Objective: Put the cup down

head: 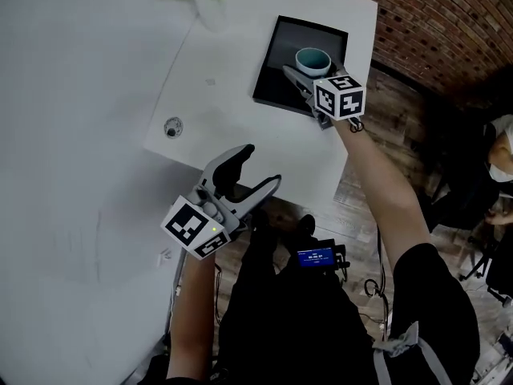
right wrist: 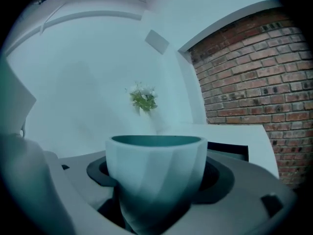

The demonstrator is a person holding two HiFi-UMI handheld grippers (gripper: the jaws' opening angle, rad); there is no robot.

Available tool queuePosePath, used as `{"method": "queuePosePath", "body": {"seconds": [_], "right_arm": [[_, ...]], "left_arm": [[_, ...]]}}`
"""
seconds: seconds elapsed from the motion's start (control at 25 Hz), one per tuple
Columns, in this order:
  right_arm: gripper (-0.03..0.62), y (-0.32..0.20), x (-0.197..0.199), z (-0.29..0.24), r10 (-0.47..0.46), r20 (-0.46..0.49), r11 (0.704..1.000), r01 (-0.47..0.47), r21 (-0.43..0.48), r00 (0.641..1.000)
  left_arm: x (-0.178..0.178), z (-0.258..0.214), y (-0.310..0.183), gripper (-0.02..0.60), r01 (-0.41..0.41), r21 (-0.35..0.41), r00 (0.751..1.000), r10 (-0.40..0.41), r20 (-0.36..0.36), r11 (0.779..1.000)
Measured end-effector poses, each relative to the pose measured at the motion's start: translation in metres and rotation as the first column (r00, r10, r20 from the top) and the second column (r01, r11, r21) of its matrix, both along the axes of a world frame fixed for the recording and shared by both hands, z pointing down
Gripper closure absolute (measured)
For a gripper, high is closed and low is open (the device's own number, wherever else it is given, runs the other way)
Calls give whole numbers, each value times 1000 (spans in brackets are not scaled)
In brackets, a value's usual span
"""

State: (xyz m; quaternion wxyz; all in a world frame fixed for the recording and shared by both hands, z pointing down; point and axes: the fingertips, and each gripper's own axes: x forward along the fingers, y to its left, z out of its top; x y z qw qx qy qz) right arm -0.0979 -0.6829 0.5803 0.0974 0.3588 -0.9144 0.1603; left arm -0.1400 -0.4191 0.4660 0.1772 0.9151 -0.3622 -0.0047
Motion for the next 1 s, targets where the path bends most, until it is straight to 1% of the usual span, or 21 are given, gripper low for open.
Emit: {"method": "queuePosePath", "body": {"seconds": [0.16,0.4,0.56,0.68,0.76,0.92,1.0], "right_arm": [[200,13,6,4,-41,-59,999,42,10,997],[200,36,17,11,-94,-151,995,99,31,984],[200,47,21,14,-110,-218,990,125,57,970],[200,51,23,16,-114,-258,989,133,57,959],[200,51,24,17,-114,-266,990,132,49,957],[200,50,25,18,-114,-250,992,125,31,962],[200,52,25,20,-115,-264,991,127,30,958]], "left_arm": [[-3,-1,1,282,8,2,1000,-8,-16,1000],[2,-4,1,282,-12,12,999,12,-43,1000],[7,-6,4,282,-25,14,998,26,-49,1000],[6,-6,6,282,-26,10,998,26,-51,1000],[4,-5,6,282,-23,7,998,23,-55,1000],[4,-5,7,282,-25,5,998,26,-59,1000],[5,-6,8,282,-32,8,998,32,-56,999]]}}
